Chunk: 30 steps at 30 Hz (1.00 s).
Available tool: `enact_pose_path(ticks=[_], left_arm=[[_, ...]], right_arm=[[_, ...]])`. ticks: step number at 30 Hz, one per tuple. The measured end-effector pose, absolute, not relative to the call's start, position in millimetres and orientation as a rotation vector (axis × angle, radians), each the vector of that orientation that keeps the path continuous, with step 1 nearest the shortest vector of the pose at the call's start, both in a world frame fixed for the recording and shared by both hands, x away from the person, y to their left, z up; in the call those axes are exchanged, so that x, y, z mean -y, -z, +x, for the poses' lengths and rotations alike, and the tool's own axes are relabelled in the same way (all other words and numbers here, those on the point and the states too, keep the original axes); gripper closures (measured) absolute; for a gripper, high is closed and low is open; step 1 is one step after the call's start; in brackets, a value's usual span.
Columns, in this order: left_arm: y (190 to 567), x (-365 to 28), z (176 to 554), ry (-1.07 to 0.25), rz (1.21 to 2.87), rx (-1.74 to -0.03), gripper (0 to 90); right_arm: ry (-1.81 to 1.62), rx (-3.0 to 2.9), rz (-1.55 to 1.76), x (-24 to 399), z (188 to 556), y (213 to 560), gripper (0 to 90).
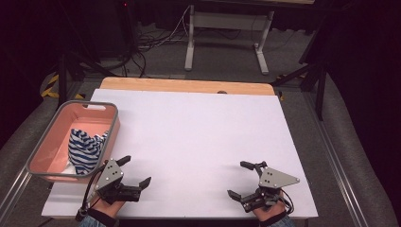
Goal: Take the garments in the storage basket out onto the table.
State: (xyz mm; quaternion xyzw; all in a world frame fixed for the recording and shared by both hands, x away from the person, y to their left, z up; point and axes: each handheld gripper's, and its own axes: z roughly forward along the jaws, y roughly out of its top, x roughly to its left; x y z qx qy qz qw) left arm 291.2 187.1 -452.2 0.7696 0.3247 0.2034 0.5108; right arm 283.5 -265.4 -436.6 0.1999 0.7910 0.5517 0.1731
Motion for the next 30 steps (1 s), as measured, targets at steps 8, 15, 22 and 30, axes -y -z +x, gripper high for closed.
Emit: enact_pose_path(ticks=[8,15,22,30], left_arm=[[441,-187,290,-0.466,1.891,-0.747,1.3],[432,-192,289,-0.446,1.892,-0.738,1.6],[415,-200,284,-0.457,1.880,-0.735,1.7],[403,-208,280,-0.475,1.883,-0.736,1.5]], right_arm=[[-1.565,-2.248,0.567,265,284,437,0.1],[-1.564,-2.254,0.569,265,284,437,0.1],[-1.564,-2.257,0.570,264,285,438,0.1],[-1.567,-2.260,0.569,264,285,438,0.1]])
